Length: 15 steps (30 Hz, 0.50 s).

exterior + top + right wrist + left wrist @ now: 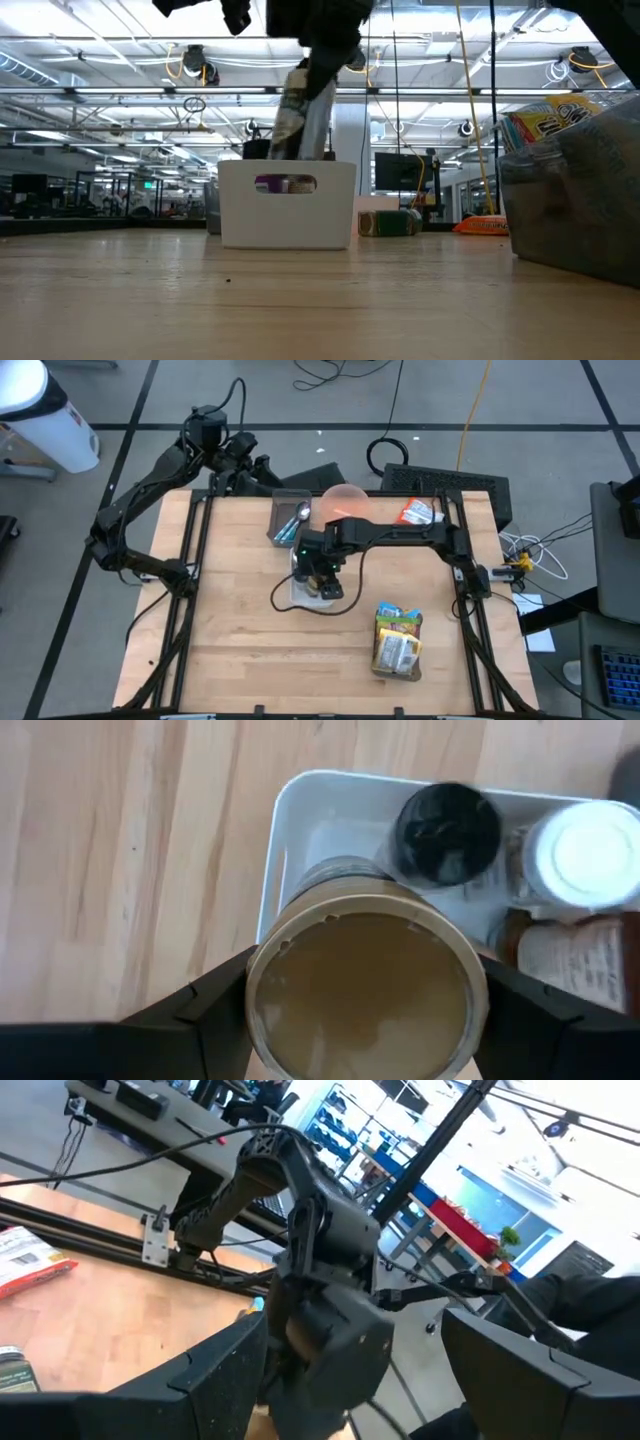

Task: Pick & Place Food Item
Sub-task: Put the golden seasoning bottle into the white bin

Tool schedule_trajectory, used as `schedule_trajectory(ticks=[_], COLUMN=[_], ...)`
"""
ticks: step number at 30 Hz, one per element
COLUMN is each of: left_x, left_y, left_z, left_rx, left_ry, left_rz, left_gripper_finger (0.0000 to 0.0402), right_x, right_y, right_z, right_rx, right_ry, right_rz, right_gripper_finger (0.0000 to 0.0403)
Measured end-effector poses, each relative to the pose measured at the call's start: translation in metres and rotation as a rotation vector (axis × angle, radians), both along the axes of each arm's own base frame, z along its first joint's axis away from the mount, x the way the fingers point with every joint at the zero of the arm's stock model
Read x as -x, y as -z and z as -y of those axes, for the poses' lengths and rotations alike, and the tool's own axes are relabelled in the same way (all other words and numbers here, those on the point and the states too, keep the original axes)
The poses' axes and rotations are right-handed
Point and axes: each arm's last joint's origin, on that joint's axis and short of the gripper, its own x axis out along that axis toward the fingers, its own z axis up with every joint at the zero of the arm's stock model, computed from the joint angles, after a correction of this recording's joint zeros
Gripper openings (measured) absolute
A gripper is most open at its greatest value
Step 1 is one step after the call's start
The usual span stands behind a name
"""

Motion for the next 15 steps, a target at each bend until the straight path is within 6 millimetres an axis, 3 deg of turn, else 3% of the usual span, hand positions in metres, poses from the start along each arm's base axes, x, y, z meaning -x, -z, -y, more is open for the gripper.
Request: schedule_trajectory(ticks=[4,15], left_x=[0.000,0.000], left_y=[0.000,0.001], left_z=[0.000,0.001], left_rx=[0.004,0.008], left_ry=[0.002,0.002], left_rz=[-0.003,-0.007], left_gripper_finger=[0.0308,0.0308], right_x=[-0.003,-0.005], right_y=[0.012,0.020], right_z=[0.000,0.003], right_rx=[0.003,0.054], right_ry=[0.002,0.007], right_rz=[-0.044,-0.077], right_gripper_finger=[0.0271,0.0271])
